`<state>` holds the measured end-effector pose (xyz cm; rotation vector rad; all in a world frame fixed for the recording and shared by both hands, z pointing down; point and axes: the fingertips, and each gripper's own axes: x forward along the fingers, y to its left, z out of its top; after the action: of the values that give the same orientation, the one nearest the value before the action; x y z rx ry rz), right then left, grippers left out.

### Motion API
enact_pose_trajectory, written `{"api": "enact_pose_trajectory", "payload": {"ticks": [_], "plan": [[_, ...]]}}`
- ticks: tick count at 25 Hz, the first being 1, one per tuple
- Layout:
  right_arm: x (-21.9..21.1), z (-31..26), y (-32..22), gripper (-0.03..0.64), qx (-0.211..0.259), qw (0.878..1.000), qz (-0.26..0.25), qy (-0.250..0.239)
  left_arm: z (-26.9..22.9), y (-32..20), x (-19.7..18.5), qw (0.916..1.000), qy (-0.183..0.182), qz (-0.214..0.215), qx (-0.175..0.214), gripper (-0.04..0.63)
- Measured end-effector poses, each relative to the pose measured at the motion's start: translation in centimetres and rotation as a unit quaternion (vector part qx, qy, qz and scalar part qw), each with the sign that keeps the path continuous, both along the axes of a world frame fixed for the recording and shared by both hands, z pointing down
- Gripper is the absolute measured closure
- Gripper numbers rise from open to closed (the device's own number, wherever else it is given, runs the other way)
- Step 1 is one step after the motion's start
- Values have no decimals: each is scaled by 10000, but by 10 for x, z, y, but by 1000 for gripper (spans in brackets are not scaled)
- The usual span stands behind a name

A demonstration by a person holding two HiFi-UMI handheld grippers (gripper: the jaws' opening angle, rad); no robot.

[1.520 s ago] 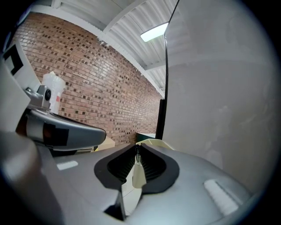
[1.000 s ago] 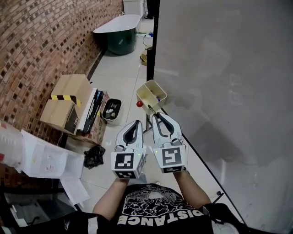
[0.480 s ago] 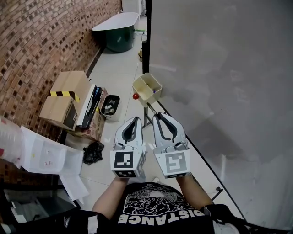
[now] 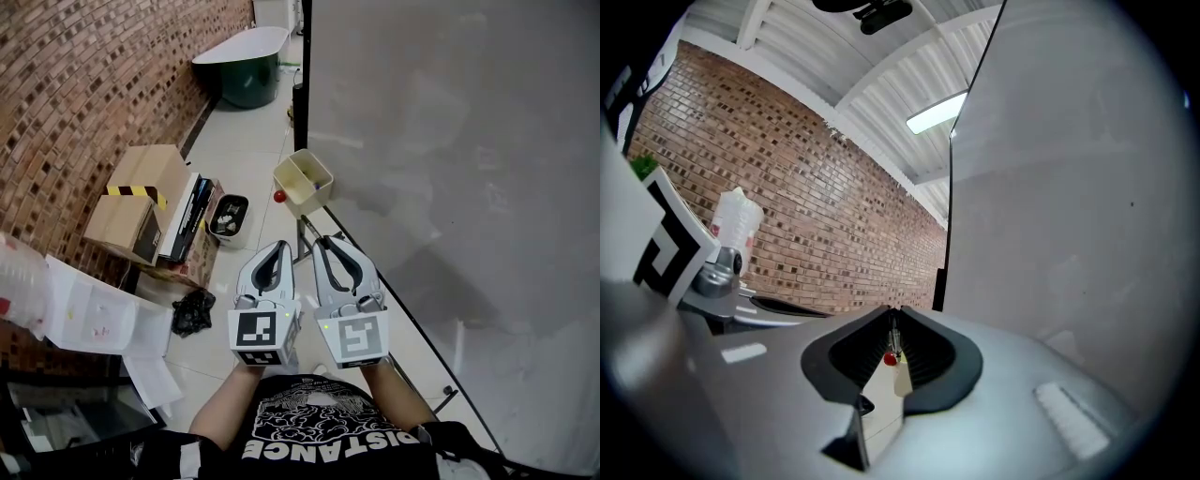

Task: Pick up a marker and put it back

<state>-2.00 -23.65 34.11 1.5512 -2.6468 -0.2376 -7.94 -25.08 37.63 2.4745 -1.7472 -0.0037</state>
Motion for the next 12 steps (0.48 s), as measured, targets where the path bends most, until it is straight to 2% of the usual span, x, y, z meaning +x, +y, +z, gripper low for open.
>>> {"api": "enact_pose_trajectory", "payload": {"ticks": [12], "plan": [[-1,6,-13,583,-33,10000,3,-20,10,-10,0,9999,28,22,-97,589]]}}
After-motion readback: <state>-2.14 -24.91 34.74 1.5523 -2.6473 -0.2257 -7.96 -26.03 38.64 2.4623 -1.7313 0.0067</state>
